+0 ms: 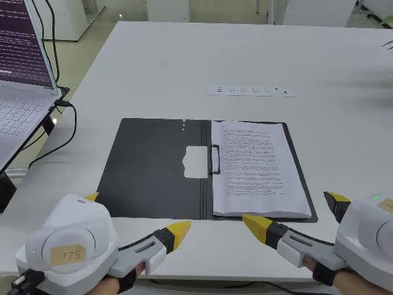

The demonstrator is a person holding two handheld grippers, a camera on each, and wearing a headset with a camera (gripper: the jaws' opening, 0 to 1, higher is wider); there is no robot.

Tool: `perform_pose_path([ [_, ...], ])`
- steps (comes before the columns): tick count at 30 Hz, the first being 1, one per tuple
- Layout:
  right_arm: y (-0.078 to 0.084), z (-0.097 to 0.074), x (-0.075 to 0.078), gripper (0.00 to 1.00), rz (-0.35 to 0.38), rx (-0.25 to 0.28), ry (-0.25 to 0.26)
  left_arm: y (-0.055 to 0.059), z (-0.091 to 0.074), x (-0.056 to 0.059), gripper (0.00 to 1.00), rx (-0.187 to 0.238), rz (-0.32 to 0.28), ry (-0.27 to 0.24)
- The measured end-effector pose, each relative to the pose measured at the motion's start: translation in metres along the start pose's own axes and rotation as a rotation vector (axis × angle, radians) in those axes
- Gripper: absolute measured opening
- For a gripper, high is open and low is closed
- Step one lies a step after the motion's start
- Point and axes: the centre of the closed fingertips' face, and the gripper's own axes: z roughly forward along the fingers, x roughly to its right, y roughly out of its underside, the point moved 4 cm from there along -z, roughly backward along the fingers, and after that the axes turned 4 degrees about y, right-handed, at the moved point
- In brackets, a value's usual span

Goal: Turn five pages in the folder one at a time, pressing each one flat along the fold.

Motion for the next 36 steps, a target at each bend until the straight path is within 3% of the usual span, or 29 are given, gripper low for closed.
perform_pose_path([
  [3,0.000,0.001,-0.001,0.98,-0.001,-0.002,-0.002,0.000,-0.002,-0.001,0.98,-0.001,0.002,-0.004],
  [6,-0.001,0.002,-0.002,0.98,-0.003,0.000,-0.005,0.001,-0.005,-0.003,0.90,-0.004,0.007,-0.004],
  [9,-0.001,0.002,-0.003,0.98,0.000,0.000,-0.007,-0.003,-0.009,-0.008,0.94,0.037,-0.021,-0.025],
  [21,0.000,0.003,-0.002,1.00,-0.001,0.001,-0.005,0.006,-0.011,-0.009,0.97,0.012,-0.030,-0.052],
  [36,-0.003,0.002,0.006,1.00,0.017,0.002,-0.019,-0.007,0.002,-0.002,0.99,0.056,-0.017,-0.056],
])
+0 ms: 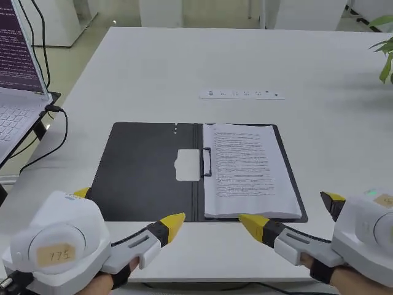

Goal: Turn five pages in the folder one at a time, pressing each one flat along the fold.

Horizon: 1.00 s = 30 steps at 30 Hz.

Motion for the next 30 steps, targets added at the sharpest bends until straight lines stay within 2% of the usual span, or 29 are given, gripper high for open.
perform_pose_path([
  [12,-0.002,0.001,0.004,1.00,0.009,0.003,0.007,-0.004,0.011,0.003,0.99,0.002,-0.001,0.024],
  [17,0.003,0.001,0.004,1.00,0.010,-0.010,0.017,-0.003,0.013,0.004,0.99,-0.004,-0.001,0.039],
  [23,0.001,-0.001,0.006,1.00,0.016,0.006,0.036,0.002,0.015,0.003,0.99,-0.028,0.004,0.056],
  [30,0.000,-0.004,0.005,1.00,0.024,0.021,0.061,-0.003,0.018,0.004,0.99,-0.029,0.020,0.079],
])
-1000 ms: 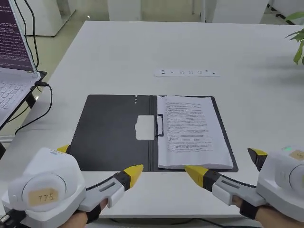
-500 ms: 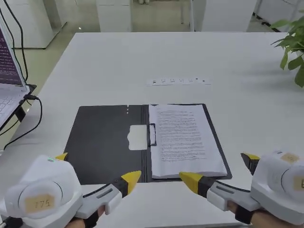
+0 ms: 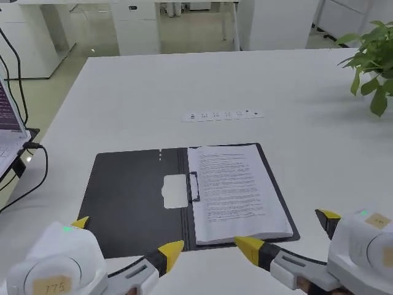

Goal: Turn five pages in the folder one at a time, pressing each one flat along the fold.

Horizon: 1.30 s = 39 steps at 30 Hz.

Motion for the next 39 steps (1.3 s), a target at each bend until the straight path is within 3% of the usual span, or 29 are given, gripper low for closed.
perform_pose_path([
  [10,0.001,0.001,-0.009,1.00,0.004,0.000,0.009,-0.001,-0.002,-0.003,0.99,-0.016,0.023,0.018],
  [17,0.000,0.004,-0.013,1.00,0.011,0.007,0.011,0.001,-0.007,-0.013,0.99,-0.023,0.033,0.010],
  [29,-0.009,-0.003,0.003,1.00,0.032,0.028,0.066,0.002,-0.022,-0.024,0.99,-0.010,0.029,-0.033],
  [39,-0.009,0.007,0.003,1.00,0.020,0.001,0.047,0.005,-0.026,-0.028,0.99,-0.004,-0.001,-0.067],
])
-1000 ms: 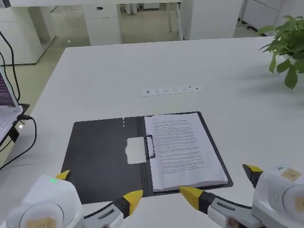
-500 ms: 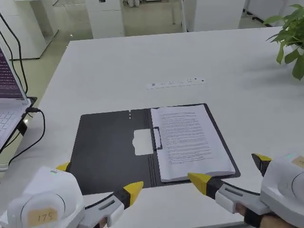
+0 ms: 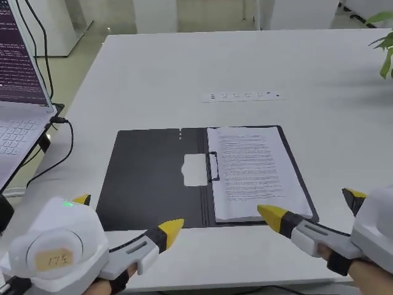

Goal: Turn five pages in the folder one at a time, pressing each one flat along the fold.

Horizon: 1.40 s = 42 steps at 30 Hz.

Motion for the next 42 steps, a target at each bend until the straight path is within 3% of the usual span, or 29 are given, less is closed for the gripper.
perform_pose_path([
  [21,0.008,0.008,0.000,1.00,0.005,-0.032,-0.047,0.004,0.002,0.003,0.99,-0.014,-0.017,-0.035],
  [42,0.006,-0.001,0.026,0.99,0.055,-0.015,0.037,-0.005,0.032,0.022,0.99,-0.044,0.033,0.042],
])
